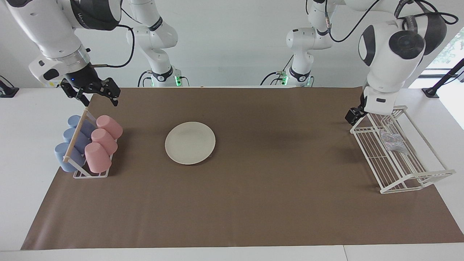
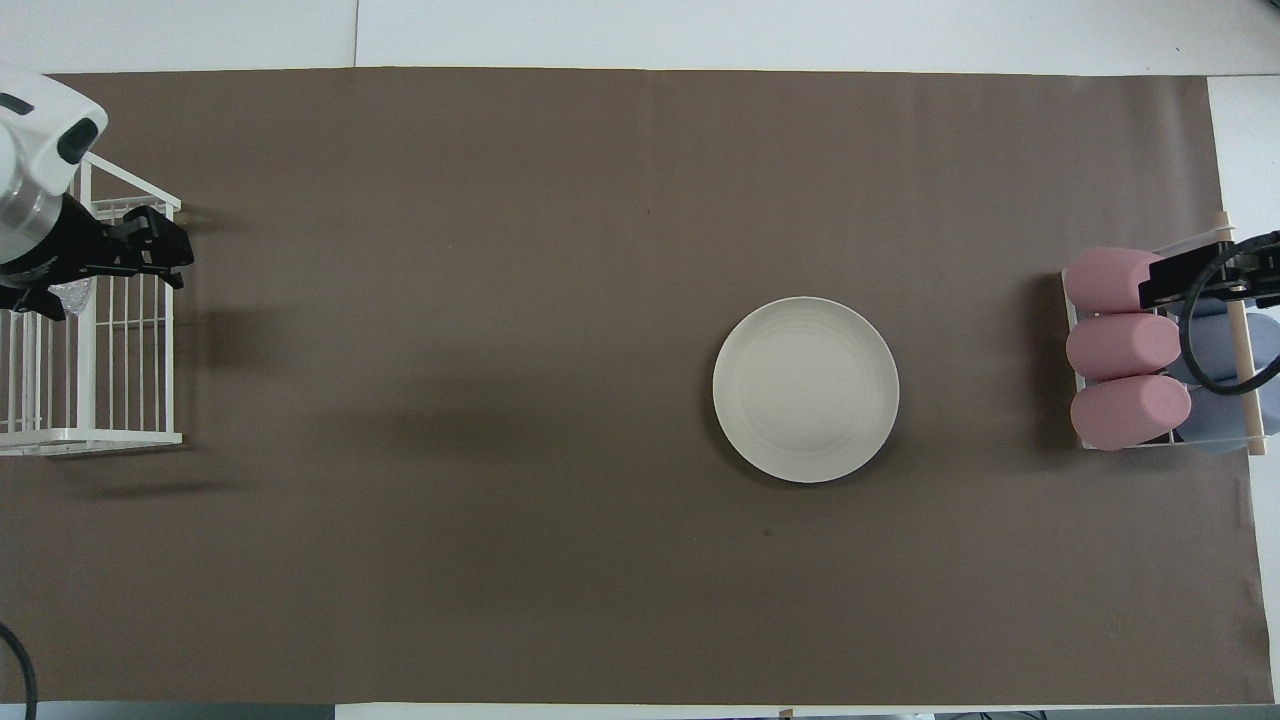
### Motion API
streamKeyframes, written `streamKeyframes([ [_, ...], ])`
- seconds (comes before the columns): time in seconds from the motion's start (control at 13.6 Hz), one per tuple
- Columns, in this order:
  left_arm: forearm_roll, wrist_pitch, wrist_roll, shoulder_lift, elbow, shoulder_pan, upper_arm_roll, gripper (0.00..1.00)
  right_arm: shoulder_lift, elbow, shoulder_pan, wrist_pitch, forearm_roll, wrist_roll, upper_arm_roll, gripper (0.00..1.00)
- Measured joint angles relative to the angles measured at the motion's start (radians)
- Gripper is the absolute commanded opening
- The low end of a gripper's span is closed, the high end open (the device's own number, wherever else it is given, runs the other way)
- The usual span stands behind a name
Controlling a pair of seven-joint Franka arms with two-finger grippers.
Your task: Wipe plate with sponge
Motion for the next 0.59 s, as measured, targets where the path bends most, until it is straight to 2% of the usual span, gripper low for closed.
streamKeyframes([
  [0.29, -0.125, -0.064, 0.067, -0.110, -0.003, 0.029, 0.000, 1.00, 0.000, 0.000, 0.000, 0.000, 0.001, 0.001, 0.007, 1.00],
  [0.59, -0.158, -0.093, 0.151, -0.158, -0.049, 0.029, -0.005, 1.00, 0.000, 0.000, 0.003, 0.000, 0.001, 0.001, 0.009, 1.00],
])
